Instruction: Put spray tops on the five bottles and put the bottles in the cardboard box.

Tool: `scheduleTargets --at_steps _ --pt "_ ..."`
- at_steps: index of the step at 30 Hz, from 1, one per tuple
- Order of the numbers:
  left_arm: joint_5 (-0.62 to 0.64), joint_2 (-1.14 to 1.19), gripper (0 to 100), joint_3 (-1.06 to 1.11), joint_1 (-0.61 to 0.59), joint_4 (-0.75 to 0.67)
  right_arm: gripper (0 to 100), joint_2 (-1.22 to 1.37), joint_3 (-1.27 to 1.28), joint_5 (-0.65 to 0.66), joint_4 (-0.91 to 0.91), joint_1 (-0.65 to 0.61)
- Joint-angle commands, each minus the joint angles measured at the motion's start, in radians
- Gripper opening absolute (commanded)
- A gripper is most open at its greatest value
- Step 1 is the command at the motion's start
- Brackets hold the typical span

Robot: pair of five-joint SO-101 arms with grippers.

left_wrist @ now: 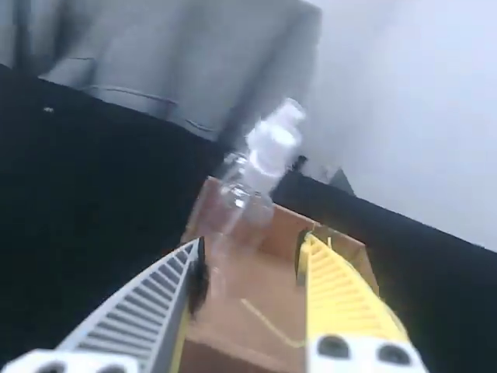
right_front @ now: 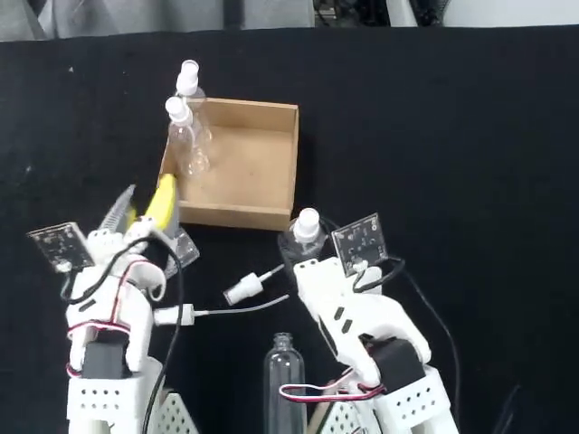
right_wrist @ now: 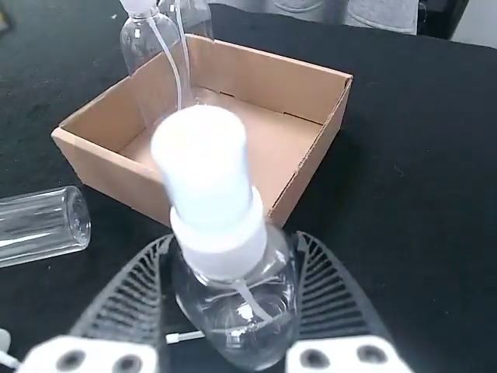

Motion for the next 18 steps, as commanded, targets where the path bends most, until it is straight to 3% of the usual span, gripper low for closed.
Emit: scheduleTargets --at_steps 1,11,18 --pt "-0.008 -0.011 19 -0.01 -0.076 0.002 2.7 -0.099 -0.035 -0.008 -0.005 0.031" --pt "-0.006 -0.009 19 0.071 -0.248 0.003 2.8 -0.099 -0.015 -0.008 -0.008 0.031" --pt "-0.006 -0.011 19 0.071 -0.326 0.101 2.8 -0.099 -0.013 -0.008 -0.008 0.031"
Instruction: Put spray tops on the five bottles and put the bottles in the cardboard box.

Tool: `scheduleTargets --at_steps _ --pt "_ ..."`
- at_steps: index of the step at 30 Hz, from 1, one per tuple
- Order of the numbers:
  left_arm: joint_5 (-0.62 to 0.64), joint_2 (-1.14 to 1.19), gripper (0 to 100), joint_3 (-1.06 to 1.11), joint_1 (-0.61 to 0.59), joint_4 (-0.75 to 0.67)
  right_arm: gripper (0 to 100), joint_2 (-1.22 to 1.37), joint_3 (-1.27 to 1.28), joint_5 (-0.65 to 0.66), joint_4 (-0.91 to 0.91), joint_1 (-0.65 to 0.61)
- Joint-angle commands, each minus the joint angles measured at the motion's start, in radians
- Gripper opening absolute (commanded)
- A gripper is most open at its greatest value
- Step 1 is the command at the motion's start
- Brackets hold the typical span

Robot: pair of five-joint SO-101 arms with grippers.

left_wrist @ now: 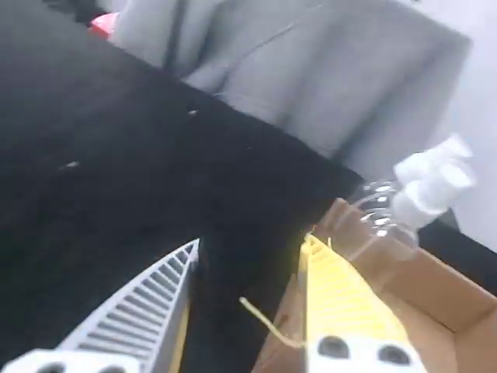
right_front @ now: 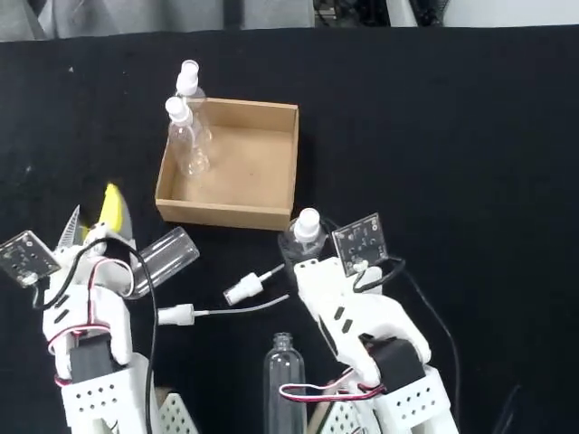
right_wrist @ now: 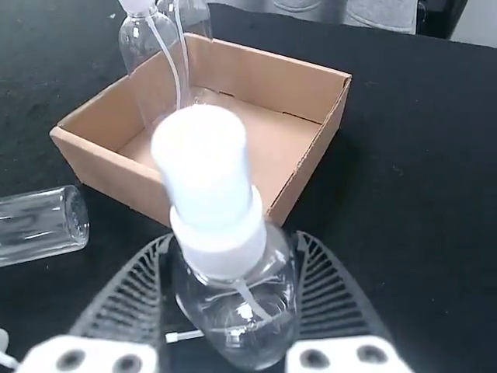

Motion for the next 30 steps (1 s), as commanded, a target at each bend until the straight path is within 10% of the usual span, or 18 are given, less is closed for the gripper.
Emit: scheduleTargets --at_steps 1,30 --pt "-0.006 -0.011 19 0.025 -0.047 0.049 2.8 -0.099 -0.012 -0.008 -0.006 0.028" --pt "-0.084 -0.011 6 0.025 -0.073 0.11 2.8 -0.099 -0.008 0.0 -0.011 0.029"
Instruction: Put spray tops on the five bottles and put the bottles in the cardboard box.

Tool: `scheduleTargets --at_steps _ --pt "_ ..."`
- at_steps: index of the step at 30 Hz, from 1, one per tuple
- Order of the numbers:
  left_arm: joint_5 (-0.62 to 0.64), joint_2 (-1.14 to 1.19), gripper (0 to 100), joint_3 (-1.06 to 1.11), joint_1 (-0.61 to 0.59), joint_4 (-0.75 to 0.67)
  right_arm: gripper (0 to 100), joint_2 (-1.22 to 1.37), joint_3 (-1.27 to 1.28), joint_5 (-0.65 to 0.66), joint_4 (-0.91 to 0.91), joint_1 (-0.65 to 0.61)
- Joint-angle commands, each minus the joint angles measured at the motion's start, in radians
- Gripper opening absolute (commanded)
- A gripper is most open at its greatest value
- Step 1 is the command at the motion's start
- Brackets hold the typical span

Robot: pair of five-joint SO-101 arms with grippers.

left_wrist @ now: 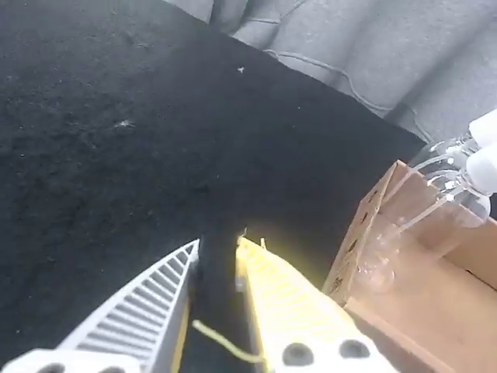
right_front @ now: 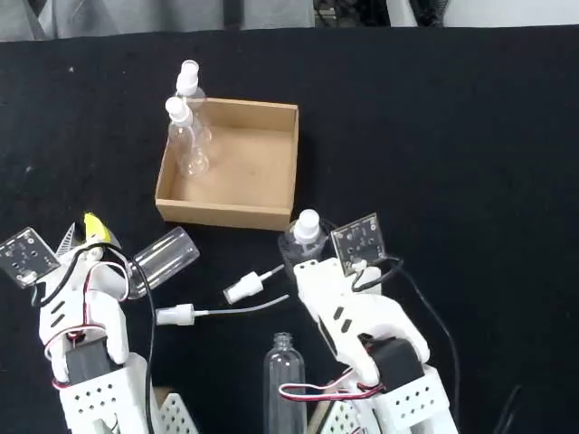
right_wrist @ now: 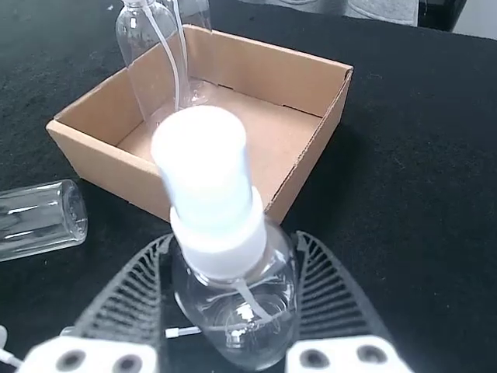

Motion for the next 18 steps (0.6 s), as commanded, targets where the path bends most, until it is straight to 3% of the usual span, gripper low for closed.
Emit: scheduleTargets --at_steps 1,18 --pt "-0.017 -0.011 6 0.025 -0.008 -0.023 2.9 -0.099 -0.033 0.0 -0.011 0.029" --pt "-0.017 -0.008 3 0.025 -0.008 -0.021 2.9 -0.099 -0.216 0.097 -0.011 0.021"
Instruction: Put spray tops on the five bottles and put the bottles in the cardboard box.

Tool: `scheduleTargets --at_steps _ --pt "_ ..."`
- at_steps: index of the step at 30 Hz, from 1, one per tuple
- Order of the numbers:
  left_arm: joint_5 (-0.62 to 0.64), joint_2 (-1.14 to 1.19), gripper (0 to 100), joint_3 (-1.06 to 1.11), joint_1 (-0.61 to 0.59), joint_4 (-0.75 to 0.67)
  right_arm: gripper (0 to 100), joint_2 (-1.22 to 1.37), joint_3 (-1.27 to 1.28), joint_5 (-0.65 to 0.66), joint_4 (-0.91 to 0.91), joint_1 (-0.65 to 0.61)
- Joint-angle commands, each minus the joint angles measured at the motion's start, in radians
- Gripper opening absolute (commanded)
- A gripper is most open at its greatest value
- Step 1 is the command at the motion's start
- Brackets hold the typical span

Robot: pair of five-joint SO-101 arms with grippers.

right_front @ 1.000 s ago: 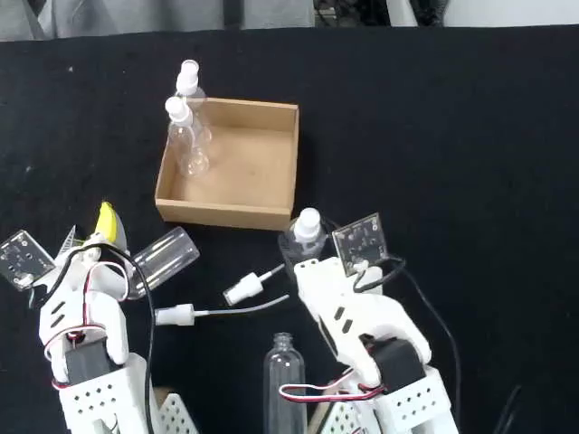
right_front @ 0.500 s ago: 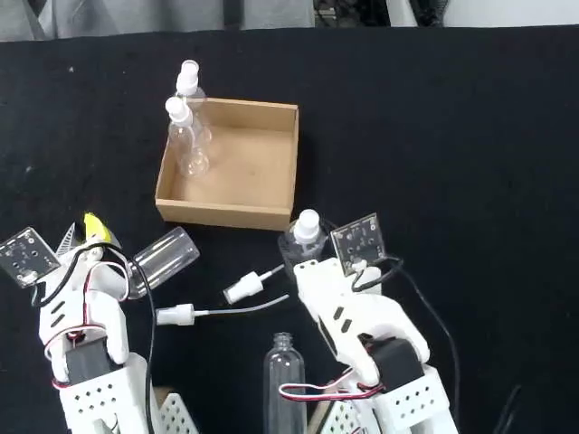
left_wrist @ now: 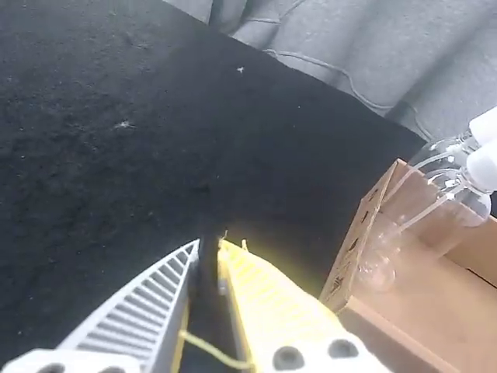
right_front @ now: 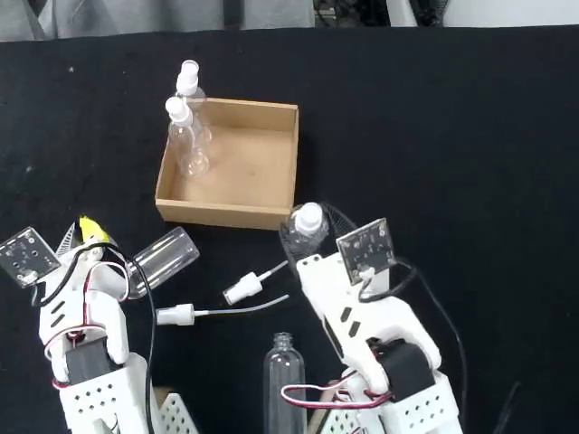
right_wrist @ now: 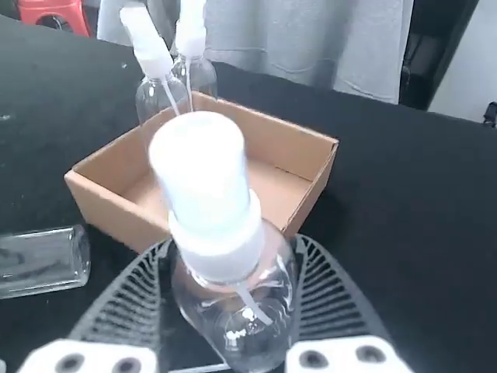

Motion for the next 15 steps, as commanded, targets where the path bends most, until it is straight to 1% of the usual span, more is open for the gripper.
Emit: scheduleTargets --at_steps 1,11,15 --pt "-0.011 -0.008 3 0.025 -0.008 -0.021 2.9 -0.097 -0.093 0.015 -0.011 0.021" --pt "-0.011 -0.008 3 0.025 -0.008 -0.021 2.9 -0.088 -0.289 0.015 -0.012 0.021" --pt "-0.011 -0.008 3 0.025 -0.008 -0.021 2.8 -0.087 -0.328 0.015 -0.077 0.02"
